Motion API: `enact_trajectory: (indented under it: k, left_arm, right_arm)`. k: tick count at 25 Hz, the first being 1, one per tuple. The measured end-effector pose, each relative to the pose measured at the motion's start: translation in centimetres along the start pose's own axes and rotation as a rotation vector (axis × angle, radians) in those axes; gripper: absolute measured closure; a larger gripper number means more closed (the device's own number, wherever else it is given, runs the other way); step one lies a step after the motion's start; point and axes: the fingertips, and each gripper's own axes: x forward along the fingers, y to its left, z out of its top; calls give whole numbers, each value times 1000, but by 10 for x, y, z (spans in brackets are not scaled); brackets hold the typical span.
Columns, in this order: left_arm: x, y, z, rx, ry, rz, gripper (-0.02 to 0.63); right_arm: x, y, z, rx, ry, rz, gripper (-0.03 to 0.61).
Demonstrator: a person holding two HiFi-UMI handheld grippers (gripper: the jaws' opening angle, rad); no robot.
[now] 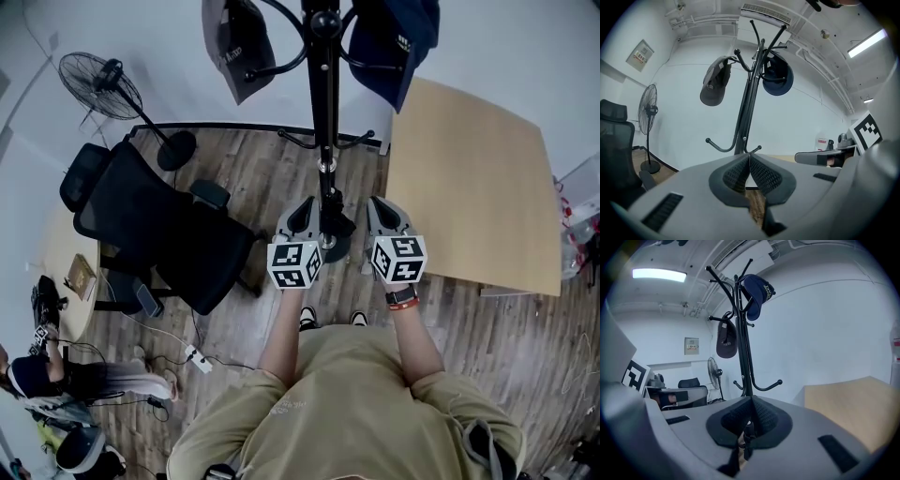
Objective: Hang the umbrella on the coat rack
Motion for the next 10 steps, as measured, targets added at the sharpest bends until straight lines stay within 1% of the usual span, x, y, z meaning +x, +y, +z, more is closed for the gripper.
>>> enact_trajectory:
  k: [6,10]
  left_arm:
    - [9,-11,-16,29,44,-22,591]
    - [15,-24,-38,32,97,-40,589]
  right_arm:
    - [-2,-13,-6,9,13,-11,564]
    - [-2,-22,-21,-8,56,-7,563]
